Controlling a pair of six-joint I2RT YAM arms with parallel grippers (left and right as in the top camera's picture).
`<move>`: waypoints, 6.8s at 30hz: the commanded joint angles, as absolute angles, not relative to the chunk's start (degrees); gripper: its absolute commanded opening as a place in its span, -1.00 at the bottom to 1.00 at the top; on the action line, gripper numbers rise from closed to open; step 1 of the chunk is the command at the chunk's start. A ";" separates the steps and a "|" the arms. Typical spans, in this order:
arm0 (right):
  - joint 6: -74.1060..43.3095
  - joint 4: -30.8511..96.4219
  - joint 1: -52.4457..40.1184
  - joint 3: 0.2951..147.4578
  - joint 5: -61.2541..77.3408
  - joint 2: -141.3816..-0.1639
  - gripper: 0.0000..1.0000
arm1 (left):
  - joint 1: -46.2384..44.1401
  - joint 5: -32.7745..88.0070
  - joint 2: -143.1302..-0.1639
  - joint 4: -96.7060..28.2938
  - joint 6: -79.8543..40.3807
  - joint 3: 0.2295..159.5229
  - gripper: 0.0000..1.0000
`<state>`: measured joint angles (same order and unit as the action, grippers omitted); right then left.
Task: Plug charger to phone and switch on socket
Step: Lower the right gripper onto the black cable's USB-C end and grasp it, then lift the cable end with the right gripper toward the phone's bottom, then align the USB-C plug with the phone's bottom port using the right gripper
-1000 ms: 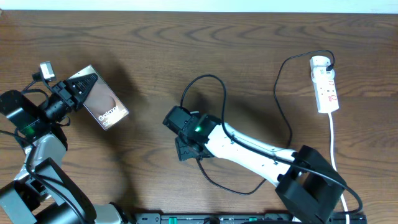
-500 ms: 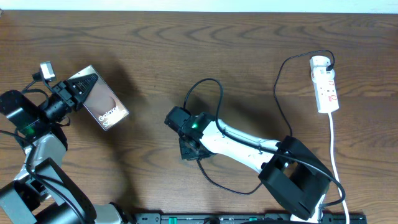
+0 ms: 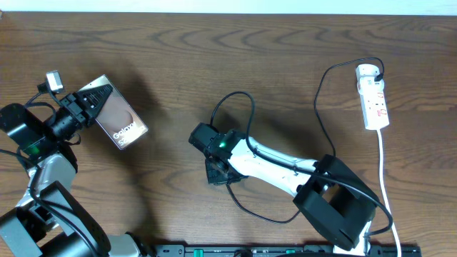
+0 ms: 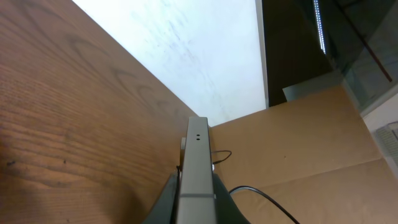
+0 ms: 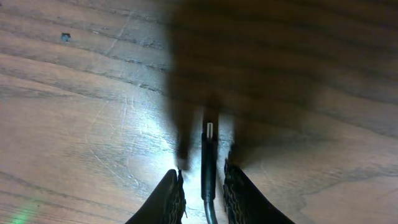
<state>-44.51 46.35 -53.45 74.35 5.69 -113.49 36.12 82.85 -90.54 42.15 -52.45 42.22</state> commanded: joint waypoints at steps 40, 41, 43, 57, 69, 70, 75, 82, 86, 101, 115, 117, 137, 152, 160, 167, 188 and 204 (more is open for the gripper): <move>15.00 41.32 -39.70 85.12 74.35 -114.50 -0.98 | 36.47 86.76 -89.89 42.57 -51.22 42.44 -0.86; 15.42 41.28 -39.33 85.12 74.50 -114.50 -0.98 | 36.47 87.00 -89.89 42.57 -51.24 42.44 -0.86; 19.14 41.23 -39.31 85.12 78.32 -114.50 -0.98 | 36.47 87.05 -89.89 42.57 -51.27 42.44 -0.86; -19.90 15.97 -39.05 85.12 76.49 -114.50 -0.98 | 31.51 82.52 -89.84 48.62 -61.43 42.44 -0.86; -20.10 9.61 -37.32 85.06 89.47 -122.39 -0.98 | 28.58 77.30 -89.86 65.71 -72.31 42.46 -0.86; -20.10 9.02 -37.47 85.06 89.49 -123.94 -0.98 | 28.99 77.28 -89.86 65.71 -72.31 42.46 -0.86; -19.27 2.09 -38.26 85.06 89.49 -124.86 -0.98 | 29.32 77.52 -89.86 65.69 -72.31 42.46 -0.86; -28.69 -12.45 -38.15 85.06 89.47 -124.84 -0.98 | 29.28 76.82 -89.86 65.69 -73.82 42.44 -0.85; -33.30 -18.13 -38.04 85.06 89.45 -124.84 -0.98 | 28.99 74.08 -89.86 65.71 -75.24 42.44 -0.86; -38.35 -24.03 -37.30 85.06 89.43 -124.84 -0.99 | 25.89 70.57 -89.86 67.85 -78.91 42.44 -0.86; -47.59 -33.52 -37.17 85.06 88.51 -124.84 -0.98 | 25.87 70.26 -89.86 68.53 -78.96 42.44 -0.86; -48.03 -33.69 -37.17 85.06 88.12 -124.84 -0.97 | 25.47 70.26 -89.86 68.55 -78.96 42.44 -0.86; -54.65 -41.15 -37.17 85.06 89.27 -124.84 -0.98 | 23.44 69.82 -89.86 69.78 -78.26 42.44 -0.85; -54.17 -40.25 -35.97 85.06 89.30 -124.84 -0.98 | 23.44 70.46 -89.86 69.71 -79.92 42.44 -0.85; -54.19 -40.27 -35.81 85.06 89.10 -124.84 -0.98 | 23.44 70.26 -89.86 69.73 -82.15 42.44 -0.86; -54.19 -40.27 -35.83 85.06 89.12 -124.84 -0.98 | 23.44 70.50 -89.86 69.76 -80.62 42.44 -0.85; -54.22 -40.29 -35.88 85.06 88.64 -124.84 -0.98 | 23.42 71.33 -89.86 69.73 -79.18 42.44 -0.86; -54.68 -40.29 -36.05 85.06 87.79 -124.84 -0.98 | 22.26 71.33 -89.86 69.73 -79.13 42.44 -0.86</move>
<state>-54.26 -40.12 -36.45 84.53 88.68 -125.89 23.44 69.93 -90.59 69.04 -79.48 41.65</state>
